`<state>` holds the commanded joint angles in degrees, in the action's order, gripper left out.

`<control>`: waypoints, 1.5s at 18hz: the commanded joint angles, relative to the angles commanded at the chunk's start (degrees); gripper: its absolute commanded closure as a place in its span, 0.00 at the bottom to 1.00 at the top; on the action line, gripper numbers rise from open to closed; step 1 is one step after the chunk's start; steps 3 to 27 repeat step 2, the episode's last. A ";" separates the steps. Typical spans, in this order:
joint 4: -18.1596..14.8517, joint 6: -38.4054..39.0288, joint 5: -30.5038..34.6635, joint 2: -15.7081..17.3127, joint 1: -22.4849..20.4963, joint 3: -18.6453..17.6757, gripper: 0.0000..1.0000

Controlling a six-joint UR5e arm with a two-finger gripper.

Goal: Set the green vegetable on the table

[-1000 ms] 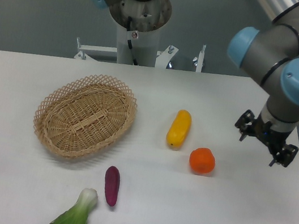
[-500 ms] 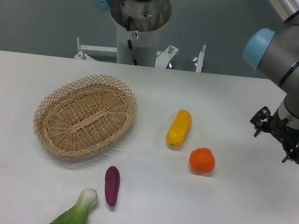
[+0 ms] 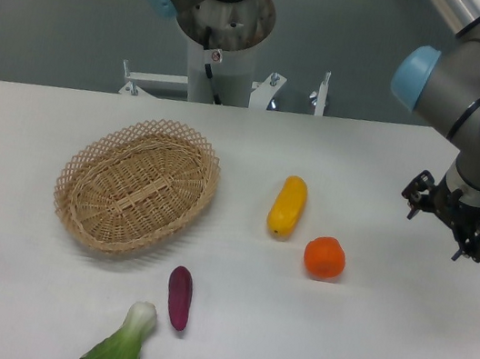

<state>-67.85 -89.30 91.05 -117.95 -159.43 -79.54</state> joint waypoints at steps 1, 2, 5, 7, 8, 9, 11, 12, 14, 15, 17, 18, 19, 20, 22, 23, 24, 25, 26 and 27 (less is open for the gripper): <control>0.00 0.00 0.00 0.00 0.00 0.00 0.00; 0.00 0.09 0.00 0.00 0.09 0.00 0.00; 0.00 0.09 0.00 0.00 0.09 0.00 0.00; 0.00 0.09 0.00 0.00 0.09 0.00 0.00; 0.00 0.09 0.00 0.00 0.09 0.00 0.00; 0.00 0.09 0.00 0.00 0.09 0.00 0.00; 0.00 0.09 0.00 0.00 0.09 0.00 0.00; 0.00 0.09 0.00 0.00 0.09 0.00 0.00; 0.00 0.09 0.00 0.00 0.09 0.00 0.00; 0.00 0.09 0.00 0.00 0.09 0.00 0.00; 0.00 0.09 0.00 0.00 0.09 0.00 0.00; 0.00 0.09 0.00 0.00 0.09 0.00 0.00; 0.00 0.09 0.00 0.00 0.09 0.00 0.00; 0.00 0.09 0.00 0.00 0.09 0.00 0.00; 0.00 0.09 0.00 0.00 0.09 0.00 0.00; 0.00 0.09 0.00 0.00 0.09 0.00 0.00; 0.00 0.09 0.00 0.00 0.09 0.00 0.00; 0.00 0.09 0.00 0.00 0.09 0.00 0.00; 0.00 0.09 0.00 0.00 0.09 0.00 0.00; 0.00 0.09 0.00 0.00 0.09 0.00 0.00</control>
